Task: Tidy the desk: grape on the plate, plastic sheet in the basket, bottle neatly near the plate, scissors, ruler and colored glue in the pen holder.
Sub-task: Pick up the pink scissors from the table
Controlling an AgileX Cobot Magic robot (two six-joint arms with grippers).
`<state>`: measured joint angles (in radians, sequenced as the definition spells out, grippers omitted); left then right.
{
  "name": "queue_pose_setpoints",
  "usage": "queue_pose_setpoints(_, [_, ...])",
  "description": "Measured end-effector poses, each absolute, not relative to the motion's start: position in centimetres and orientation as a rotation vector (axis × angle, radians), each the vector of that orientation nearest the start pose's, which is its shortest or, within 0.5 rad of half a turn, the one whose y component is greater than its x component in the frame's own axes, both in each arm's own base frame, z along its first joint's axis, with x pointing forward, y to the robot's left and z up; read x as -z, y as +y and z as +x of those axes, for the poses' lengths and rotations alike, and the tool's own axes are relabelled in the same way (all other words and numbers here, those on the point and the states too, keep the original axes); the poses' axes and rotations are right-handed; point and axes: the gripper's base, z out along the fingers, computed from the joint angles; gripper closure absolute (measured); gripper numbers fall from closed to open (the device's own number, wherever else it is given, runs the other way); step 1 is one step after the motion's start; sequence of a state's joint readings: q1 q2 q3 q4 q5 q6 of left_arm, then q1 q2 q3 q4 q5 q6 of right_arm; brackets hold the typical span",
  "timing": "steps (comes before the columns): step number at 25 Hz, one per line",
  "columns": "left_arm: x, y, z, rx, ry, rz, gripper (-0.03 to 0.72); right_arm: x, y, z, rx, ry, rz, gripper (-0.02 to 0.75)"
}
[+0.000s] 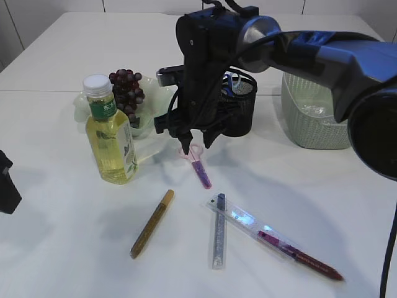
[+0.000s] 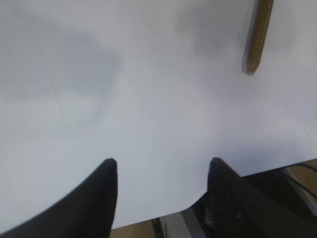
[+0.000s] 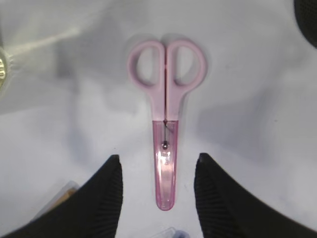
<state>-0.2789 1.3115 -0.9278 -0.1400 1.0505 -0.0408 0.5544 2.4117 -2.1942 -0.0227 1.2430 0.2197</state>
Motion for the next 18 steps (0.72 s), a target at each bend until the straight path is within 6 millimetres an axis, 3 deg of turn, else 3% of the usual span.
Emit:
queue_pose_setpoints(9, [-26.6,-7.4,22.0,0.227,2.913,0.271,0.264,-15.4,26.6,43.5,-0.044,2.940,-0.545,0.354])
queue_pose_setpoints(18, [-26.6,-7.4,22.1,0.225,2.909,0.272,0.264,-15.5,26.6,43.7,-0.030,2.920,-0.581,0.354])
